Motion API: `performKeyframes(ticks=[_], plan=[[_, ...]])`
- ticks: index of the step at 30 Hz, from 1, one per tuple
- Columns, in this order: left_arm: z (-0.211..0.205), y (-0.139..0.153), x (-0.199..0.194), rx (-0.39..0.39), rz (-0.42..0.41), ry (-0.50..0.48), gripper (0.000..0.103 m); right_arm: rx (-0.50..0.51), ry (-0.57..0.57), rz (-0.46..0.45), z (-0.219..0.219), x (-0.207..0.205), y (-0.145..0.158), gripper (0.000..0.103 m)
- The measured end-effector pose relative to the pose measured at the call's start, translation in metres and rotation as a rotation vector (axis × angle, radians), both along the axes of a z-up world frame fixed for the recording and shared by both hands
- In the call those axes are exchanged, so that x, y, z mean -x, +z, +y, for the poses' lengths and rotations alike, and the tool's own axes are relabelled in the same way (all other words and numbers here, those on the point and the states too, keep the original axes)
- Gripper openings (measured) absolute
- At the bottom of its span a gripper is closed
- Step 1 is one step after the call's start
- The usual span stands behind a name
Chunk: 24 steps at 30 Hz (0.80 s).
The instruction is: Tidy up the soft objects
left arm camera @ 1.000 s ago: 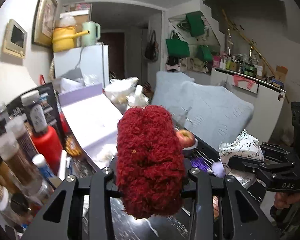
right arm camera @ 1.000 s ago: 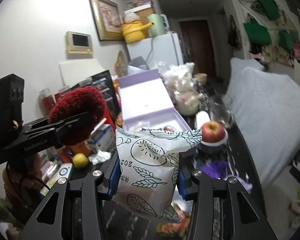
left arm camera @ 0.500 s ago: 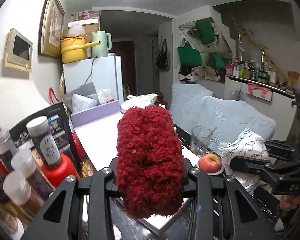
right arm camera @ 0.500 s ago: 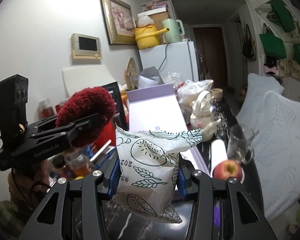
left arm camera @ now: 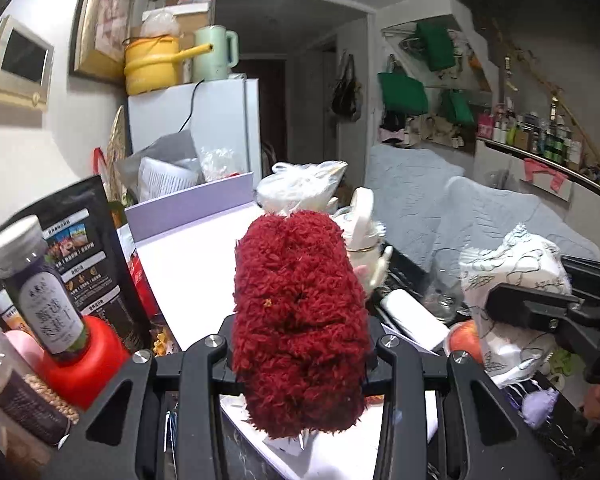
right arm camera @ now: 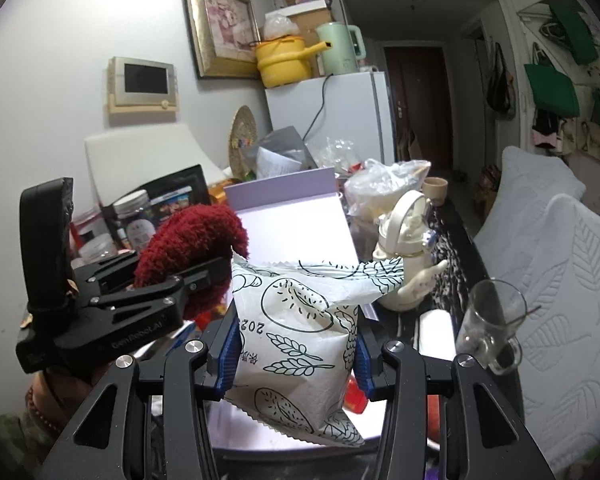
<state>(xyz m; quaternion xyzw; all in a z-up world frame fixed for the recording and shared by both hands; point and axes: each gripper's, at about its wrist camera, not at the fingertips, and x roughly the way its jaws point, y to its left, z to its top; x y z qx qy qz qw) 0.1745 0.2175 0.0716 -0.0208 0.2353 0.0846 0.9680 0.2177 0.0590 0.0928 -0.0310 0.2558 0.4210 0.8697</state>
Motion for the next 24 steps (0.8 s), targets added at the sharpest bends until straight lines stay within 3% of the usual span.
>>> performKeyframes(ticks=[12,24], plan=[[0.025,-0.041,-0.049,-0.022,0.095,0.096,0.037,0.048,0.011,0.042,0.035,-0.047,-0.028,0.046],[0.037,-0.074,-0.075,-0.018,0.212,0.087,0.037,0.111,0.006,0.090,0.060,-0.074,-0.056,0.046]])
